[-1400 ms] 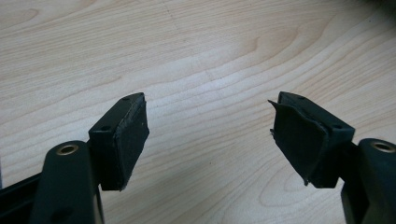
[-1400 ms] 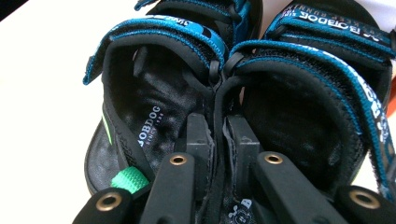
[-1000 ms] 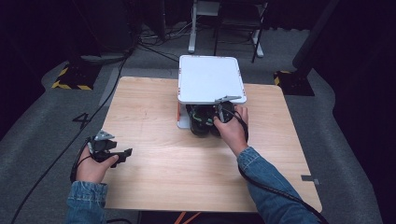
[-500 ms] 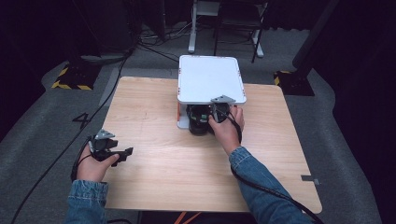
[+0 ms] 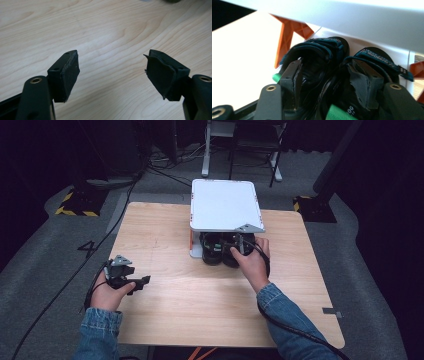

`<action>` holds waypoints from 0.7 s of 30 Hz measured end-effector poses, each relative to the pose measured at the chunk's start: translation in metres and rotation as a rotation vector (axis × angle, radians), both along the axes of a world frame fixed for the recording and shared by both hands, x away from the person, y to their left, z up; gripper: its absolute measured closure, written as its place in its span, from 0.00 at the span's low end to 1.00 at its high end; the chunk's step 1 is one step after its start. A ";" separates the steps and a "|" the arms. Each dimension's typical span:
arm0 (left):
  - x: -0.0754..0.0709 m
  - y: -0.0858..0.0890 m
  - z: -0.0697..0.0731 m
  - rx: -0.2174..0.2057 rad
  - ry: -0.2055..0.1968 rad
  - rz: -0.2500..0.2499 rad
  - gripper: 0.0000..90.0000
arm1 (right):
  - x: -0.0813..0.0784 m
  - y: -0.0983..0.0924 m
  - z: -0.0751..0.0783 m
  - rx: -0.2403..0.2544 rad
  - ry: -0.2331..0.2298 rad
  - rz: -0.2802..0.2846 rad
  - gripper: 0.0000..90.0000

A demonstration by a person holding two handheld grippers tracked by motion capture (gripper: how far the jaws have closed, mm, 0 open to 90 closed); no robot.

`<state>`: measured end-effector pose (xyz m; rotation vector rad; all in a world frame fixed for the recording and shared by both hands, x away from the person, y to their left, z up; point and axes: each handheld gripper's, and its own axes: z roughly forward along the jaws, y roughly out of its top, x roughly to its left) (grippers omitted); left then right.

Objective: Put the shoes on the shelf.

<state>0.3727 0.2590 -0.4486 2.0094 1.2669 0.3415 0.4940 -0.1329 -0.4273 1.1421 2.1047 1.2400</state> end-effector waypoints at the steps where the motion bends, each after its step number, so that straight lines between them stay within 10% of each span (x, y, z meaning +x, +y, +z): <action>1: 0.001 -0.003 0.002 -0.001 -0.007 -0.009 0.30 | -0.003 -0.004 0.003 0.019 0.001 0.009 0.48; 7: 0.008 -0.028 0.013 -0.020 -0.049 -0.083 0.32 | -0.027 -0.028 0.019 0.106 -0.010 0.036 0.48; 21: 0.005 -0.096 0.022 -0.036 -0.067 -0.256 0.38 | -0.088 -0.066 0.029 0.094 0.001 0.117 0.54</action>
